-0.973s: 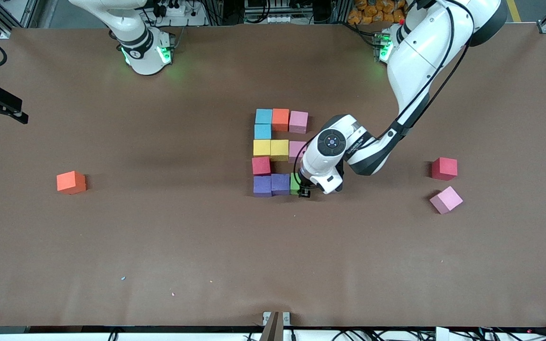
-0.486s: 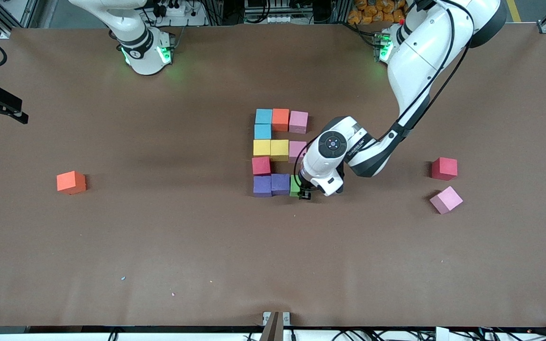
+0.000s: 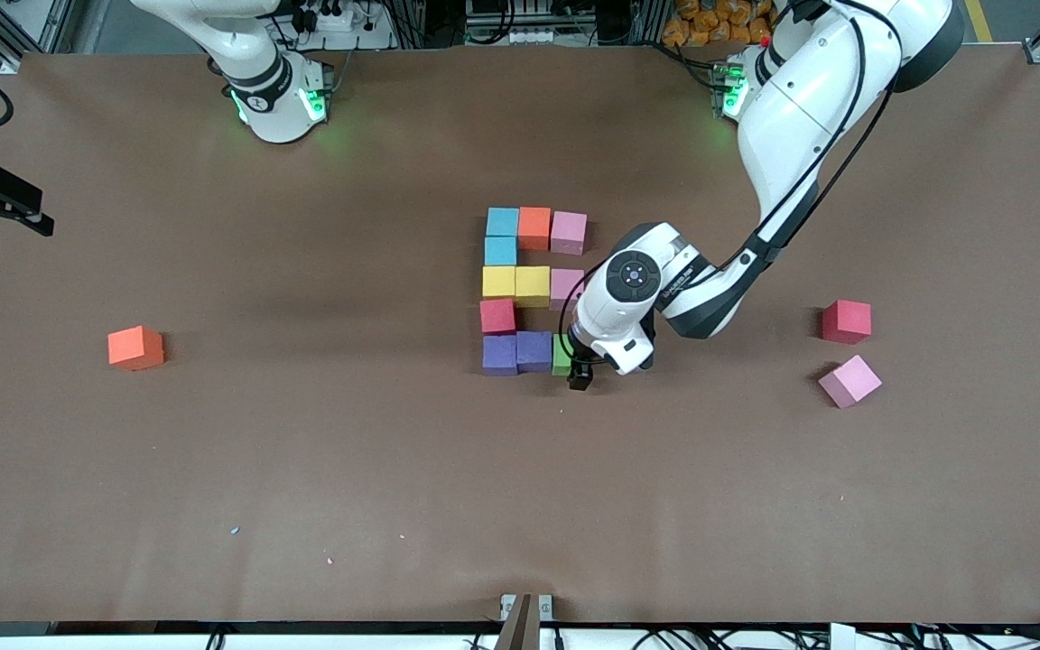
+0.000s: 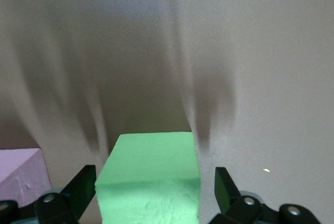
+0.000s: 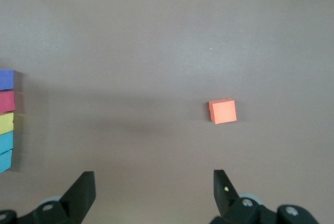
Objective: Arrange 11 blocks into digit 3
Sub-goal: 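Lower the green cube next to the purple cube with the left gripper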
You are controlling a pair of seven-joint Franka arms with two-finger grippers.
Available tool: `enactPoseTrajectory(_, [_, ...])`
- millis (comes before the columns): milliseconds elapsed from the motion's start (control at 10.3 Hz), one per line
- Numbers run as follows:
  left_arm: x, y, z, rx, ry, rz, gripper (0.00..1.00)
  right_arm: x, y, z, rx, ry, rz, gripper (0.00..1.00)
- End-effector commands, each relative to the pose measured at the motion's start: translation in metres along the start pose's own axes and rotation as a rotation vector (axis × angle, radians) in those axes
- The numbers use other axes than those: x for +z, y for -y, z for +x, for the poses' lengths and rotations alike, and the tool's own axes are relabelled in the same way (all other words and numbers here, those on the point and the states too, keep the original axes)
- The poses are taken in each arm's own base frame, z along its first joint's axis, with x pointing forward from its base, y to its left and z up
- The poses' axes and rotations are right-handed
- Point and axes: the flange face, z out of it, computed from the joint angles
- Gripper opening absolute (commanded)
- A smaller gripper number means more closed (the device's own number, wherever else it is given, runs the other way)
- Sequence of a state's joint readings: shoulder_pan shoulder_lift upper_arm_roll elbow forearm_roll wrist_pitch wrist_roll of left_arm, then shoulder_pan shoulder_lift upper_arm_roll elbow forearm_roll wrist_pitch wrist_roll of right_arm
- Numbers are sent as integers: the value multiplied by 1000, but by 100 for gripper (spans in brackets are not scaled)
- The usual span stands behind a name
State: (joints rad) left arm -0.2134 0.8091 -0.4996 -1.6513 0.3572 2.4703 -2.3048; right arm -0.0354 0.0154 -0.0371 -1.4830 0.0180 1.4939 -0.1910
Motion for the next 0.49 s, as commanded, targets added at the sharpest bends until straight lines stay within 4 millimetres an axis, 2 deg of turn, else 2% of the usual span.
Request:
enactPoseTrajectory(0, [-13, -1, -8, -11, -1, -25, 100, -4, -4, 0, -6, -5, -5, 100])
enactPoseTrajectory(389, [-49, -2, -23, -6, 18, -52, 100, -3, -4, 1, -6, -2, -3, 100])
